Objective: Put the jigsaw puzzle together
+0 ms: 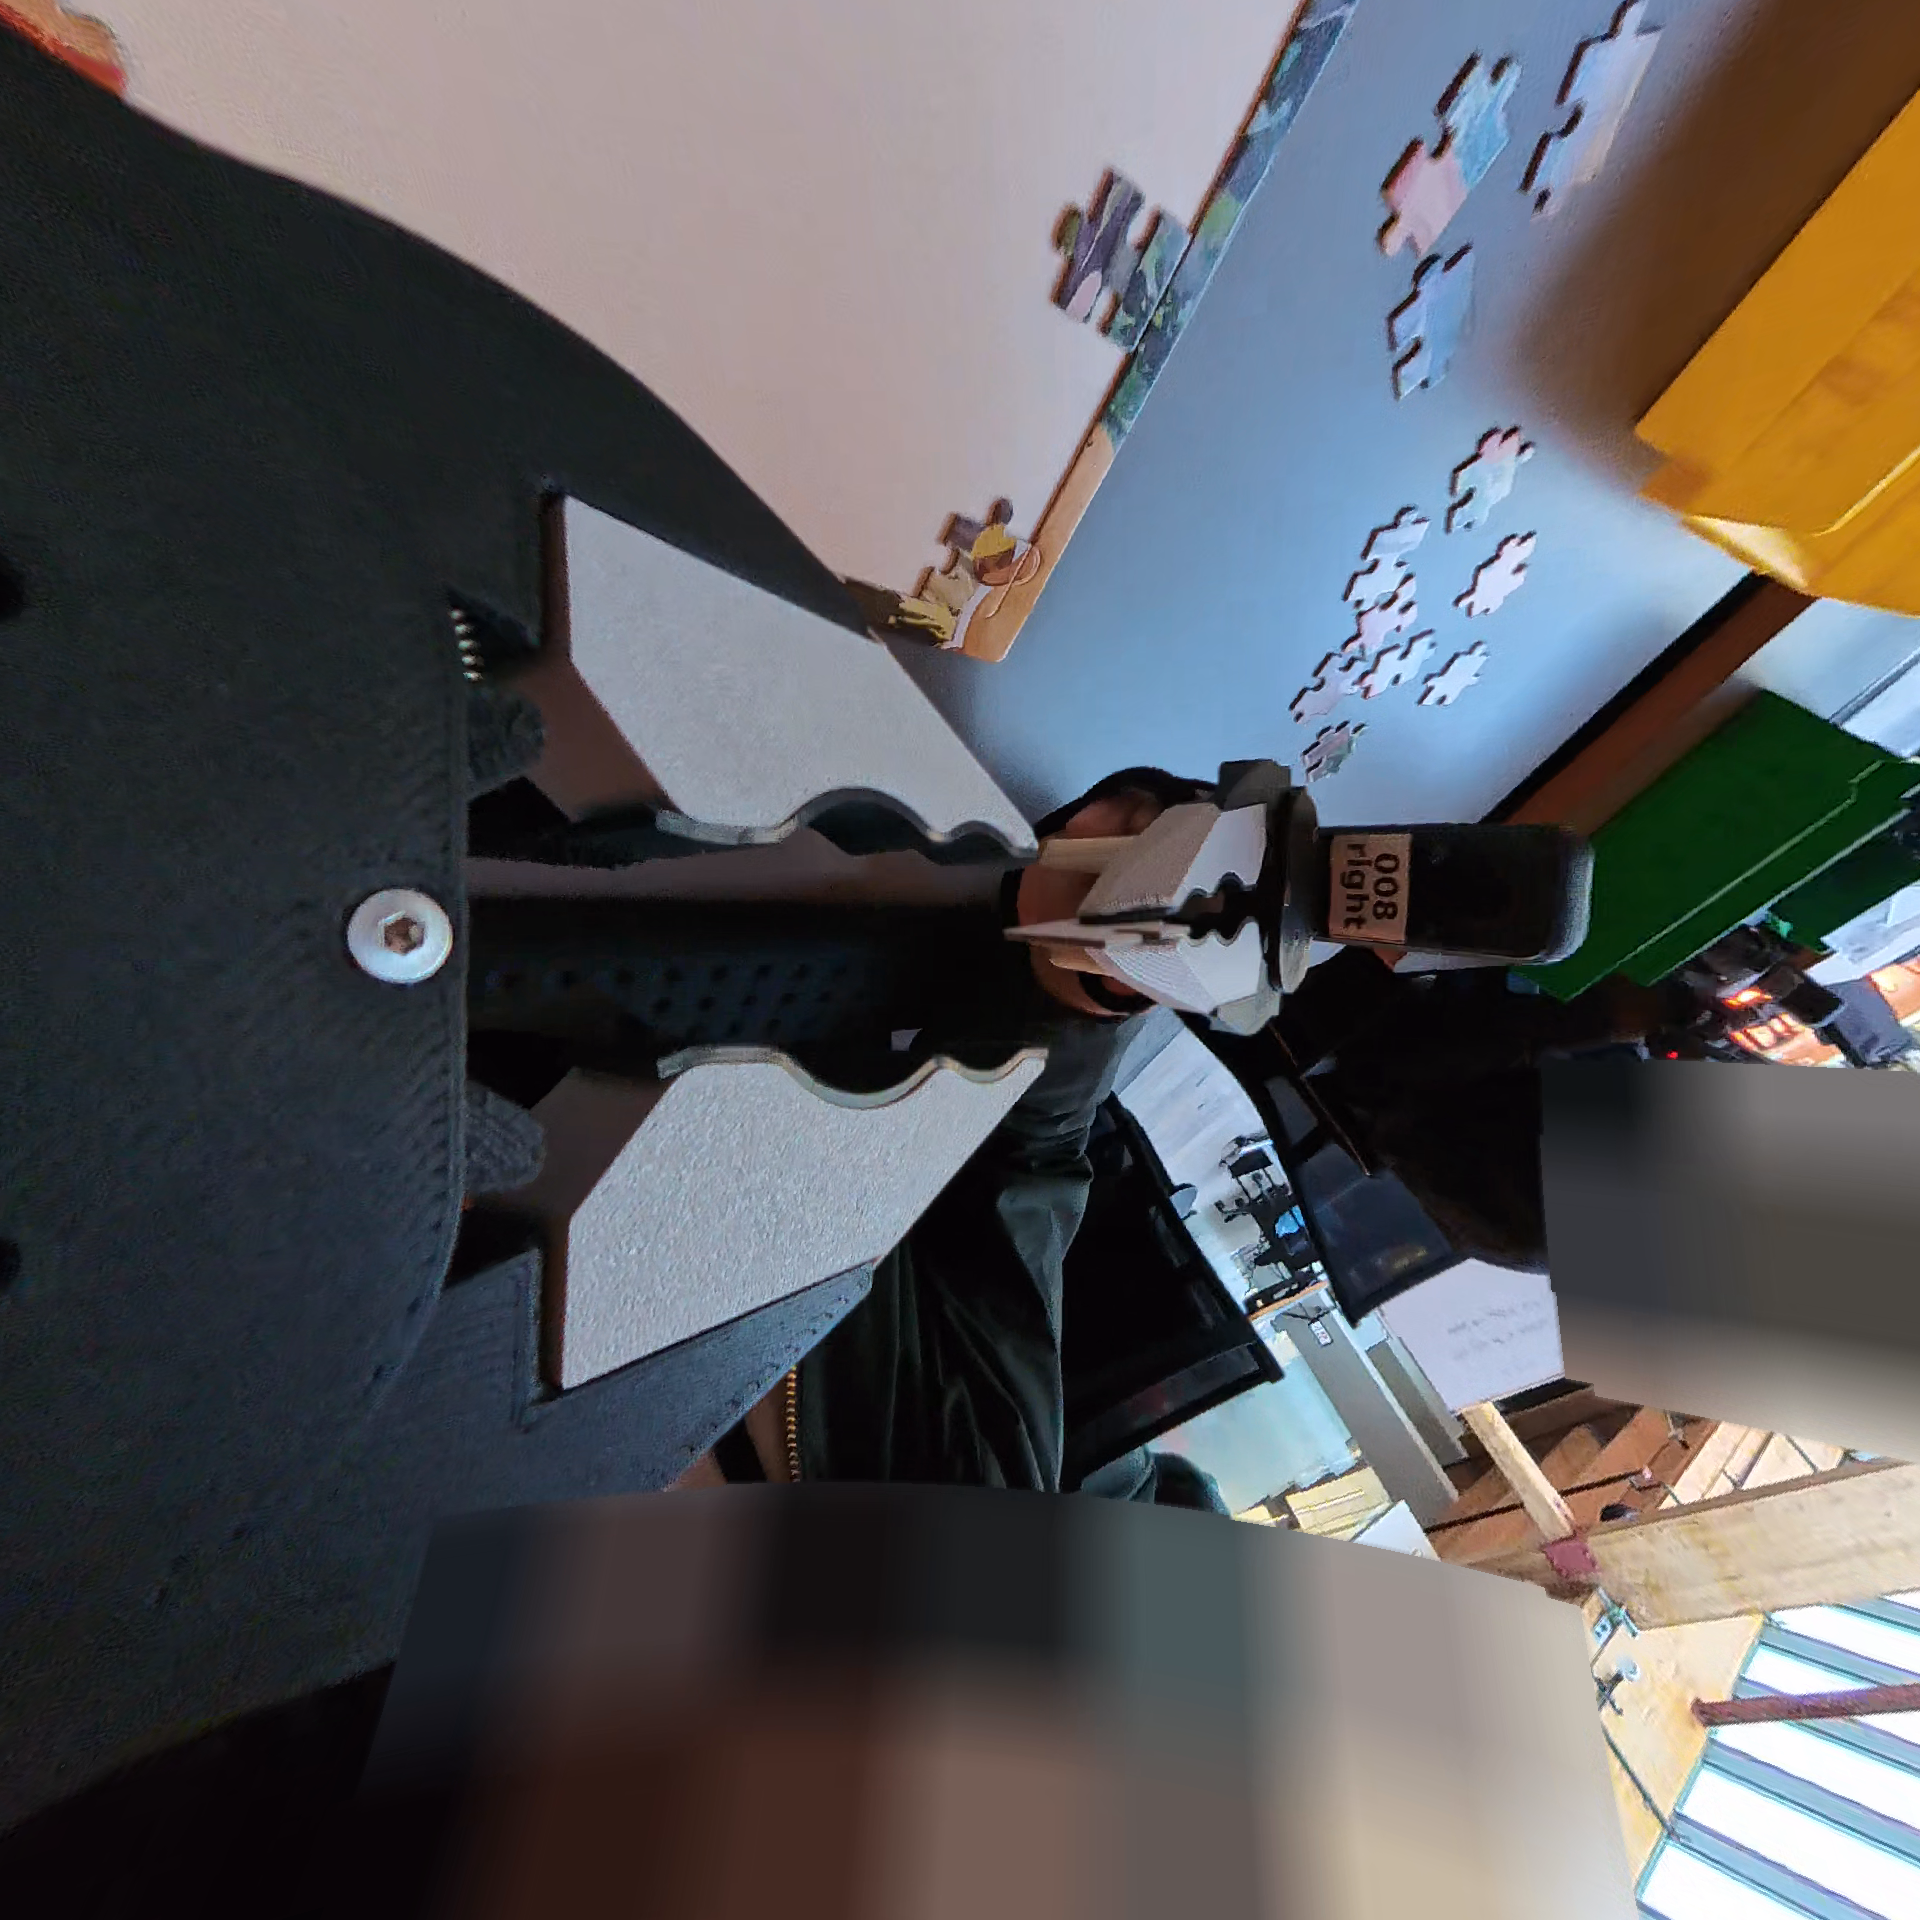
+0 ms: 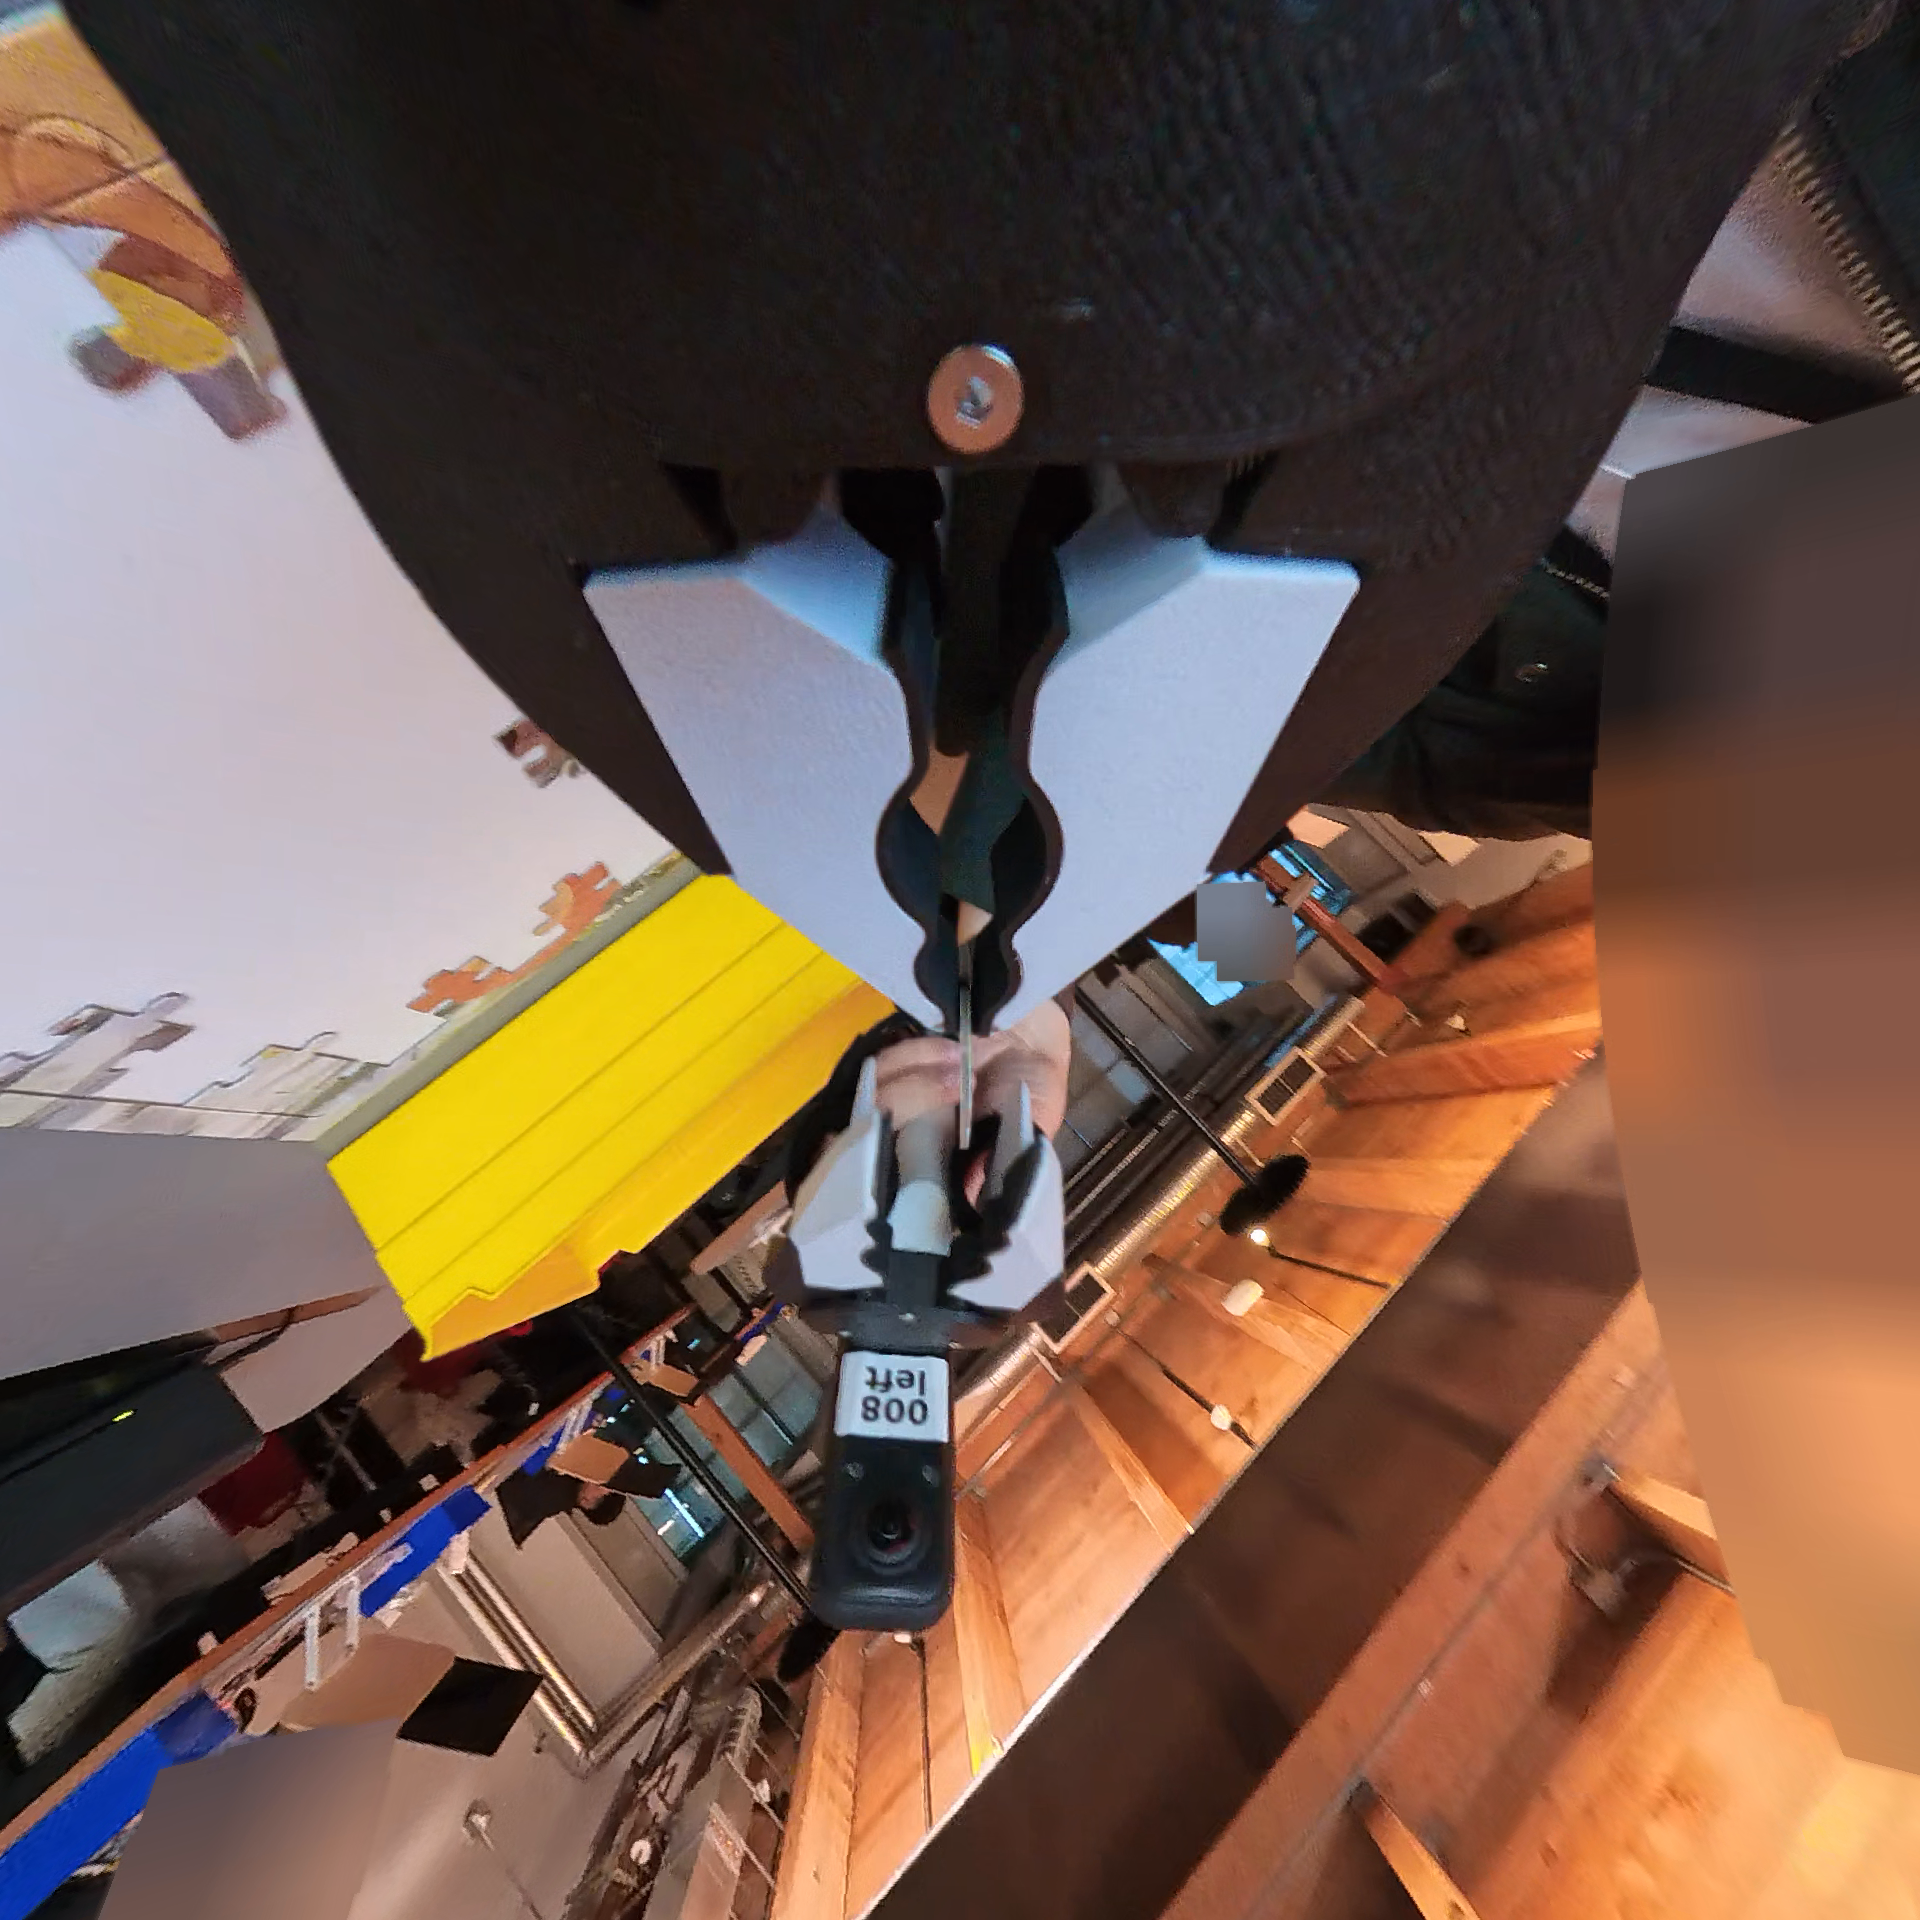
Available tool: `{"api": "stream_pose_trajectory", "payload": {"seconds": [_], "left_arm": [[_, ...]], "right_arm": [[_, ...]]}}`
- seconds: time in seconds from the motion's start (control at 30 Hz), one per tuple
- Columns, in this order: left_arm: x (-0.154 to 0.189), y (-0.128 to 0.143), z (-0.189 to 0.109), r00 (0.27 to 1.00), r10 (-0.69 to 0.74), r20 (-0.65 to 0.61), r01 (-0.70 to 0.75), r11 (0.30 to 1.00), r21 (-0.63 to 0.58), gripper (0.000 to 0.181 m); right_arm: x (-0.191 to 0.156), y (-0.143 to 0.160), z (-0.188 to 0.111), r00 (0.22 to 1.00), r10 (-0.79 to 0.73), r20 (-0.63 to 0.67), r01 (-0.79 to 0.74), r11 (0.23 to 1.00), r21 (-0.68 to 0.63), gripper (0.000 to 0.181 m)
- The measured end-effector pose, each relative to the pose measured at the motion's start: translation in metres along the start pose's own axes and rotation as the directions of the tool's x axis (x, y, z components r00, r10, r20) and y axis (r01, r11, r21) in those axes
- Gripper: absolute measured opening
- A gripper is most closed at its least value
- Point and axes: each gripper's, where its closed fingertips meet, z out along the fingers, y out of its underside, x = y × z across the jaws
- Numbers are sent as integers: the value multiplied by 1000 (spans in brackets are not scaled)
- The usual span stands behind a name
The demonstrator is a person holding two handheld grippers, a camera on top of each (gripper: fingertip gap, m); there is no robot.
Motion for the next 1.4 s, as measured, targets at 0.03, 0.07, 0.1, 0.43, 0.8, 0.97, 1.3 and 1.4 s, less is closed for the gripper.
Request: {"api": "stream_pose_trajectory", "payload": {"seconds": [0.03, 0.07, 0.1, 0.43, 0.8, 0.97, 1.3, 1.4], "left_arm": [[-3, 2, 5, 1000, -10, 4, 10, 1000, -14, 30], [-6, 3, 9, 1000, -8, 11, 8, 1000, -21, 28], [-7, 3, 13, 1000, 3, 12, -2, 1000, -22, 26], [-13, 17, 27, 999, -50, -13, 48, 994, -94, 0], [-31, 5, 9, 995, -69, 76, 70, 998, 1, 0], [-33, 0, 24, 996, -38, 86, 36, 999, 25, 0], [-34, 2, 61, 999, -23, 37, 21, 999, 37, 0], [-35, 3, 66, 999, -51, 5, 50, 998, 42, 0]], "right_arm": [[0, 0, 0, 1000, 16, 7, -16, 1000, 6, 1], [0, -1, 0, 1000, 27, 12, -28, 1000, 11, 1], [1, -1, 0, 999, 36, 13, -37, 999, 15, 1], [8, 9, 4, 999, -32, -43, 30, 999, -33, 1], [26, 16, 7, 964, -202, -173, 187, 978, -96, 29], [24, 4, 6, 997, 24, -70, -20, 998, 58, 5], [28, -20, -14, 992, 125, -36, -116, 975, 190, 0], [30, -18, -13, 992, 110, -60, -100, 983, 156, 0]]}}
